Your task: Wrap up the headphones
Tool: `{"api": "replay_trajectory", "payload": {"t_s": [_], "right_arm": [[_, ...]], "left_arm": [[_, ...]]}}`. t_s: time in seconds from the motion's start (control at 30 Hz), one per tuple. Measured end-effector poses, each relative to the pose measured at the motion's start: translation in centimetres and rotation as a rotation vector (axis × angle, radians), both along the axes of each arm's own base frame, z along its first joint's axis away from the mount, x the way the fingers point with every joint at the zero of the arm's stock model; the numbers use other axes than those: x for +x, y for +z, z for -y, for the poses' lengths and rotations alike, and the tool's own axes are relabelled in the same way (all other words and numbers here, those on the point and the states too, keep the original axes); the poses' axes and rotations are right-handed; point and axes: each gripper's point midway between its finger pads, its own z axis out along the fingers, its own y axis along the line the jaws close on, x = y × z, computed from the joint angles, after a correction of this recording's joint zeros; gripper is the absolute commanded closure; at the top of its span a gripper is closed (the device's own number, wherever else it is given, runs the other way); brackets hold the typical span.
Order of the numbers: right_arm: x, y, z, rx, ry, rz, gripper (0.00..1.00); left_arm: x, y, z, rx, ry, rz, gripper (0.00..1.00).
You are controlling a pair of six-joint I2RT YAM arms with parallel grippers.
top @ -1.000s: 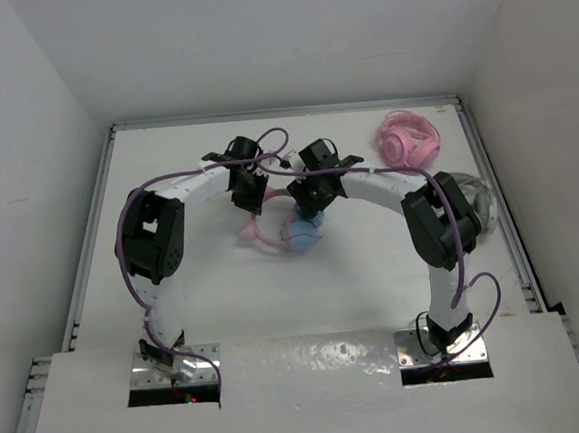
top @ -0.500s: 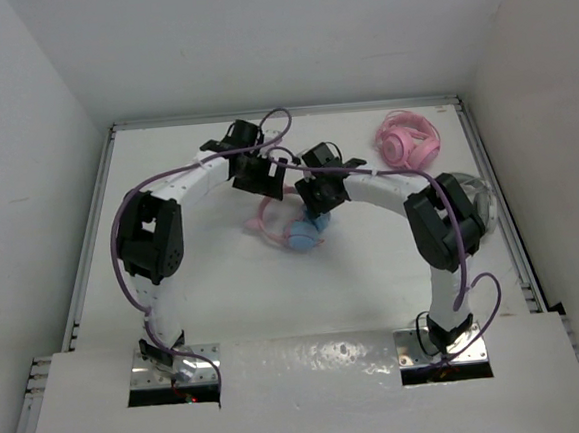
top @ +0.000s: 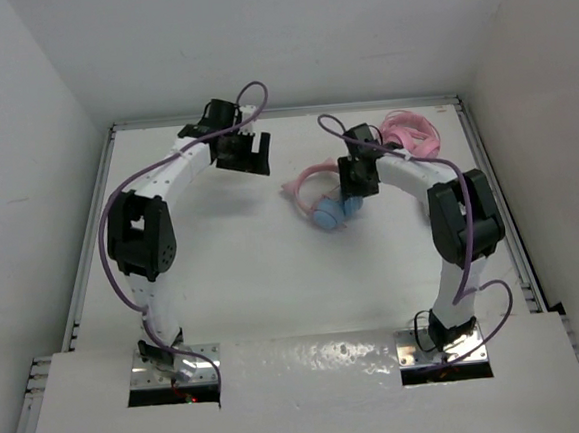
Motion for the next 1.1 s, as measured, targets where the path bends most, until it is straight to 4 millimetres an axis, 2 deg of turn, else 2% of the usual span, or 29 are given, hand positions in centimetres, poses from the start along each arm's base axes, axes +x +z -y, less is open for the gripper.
{"api": "replay_trajectory", "payload": {"t_s": [0.07, 0.23, 0.43, 0.53, 0.63, 0.87, 1.1], "right_arm": [[0.8, 0.6, 1.0, 0.008, -0.051, 0.001, 1.0], [4.2, 2.1, 3.2, 0.018, -0.19, 0.049, 1.0], [9.1, 2.9, 4.2, 0.026, -0.326, 0.103, 1.0], [11.0, 2.6, 4.3, 0.028, -0.372, 0.119, 1.0], [12.9, 1.9, 4.6, 0.022, -0.413, 0.122, 1.0], [15.0, -0.3, 5.8, 0.019, -0.489, 0.092, 1.0], [15.1, -0.2, 6.7, 0.002, -0.492, 0.08, 0.98]], "left_arm": [[0.4, -0.1, -1.2, 0.002, 0.026, -0.007, 0.14], [0.7, -1.0, -4.1, 0.003, 0.084, -0.029, 0.14], [-2.0, -4.0, -7.0, 0.029, 0.132, -0.126, 0.14], [-3.0, -4.3, -7.5, 0.036, 0.139, -0.14, 0.14], [-3.2, -3.8, -7.7, 0.033, 0.141, -0.124, 0.14], [-3.3, -2.3, -8.1, 0.022, 0.149, -0.073, 0.14], [-3.4, -2.5, -8.7, 0.025, 0.163, -0.072, 0.14]]}}
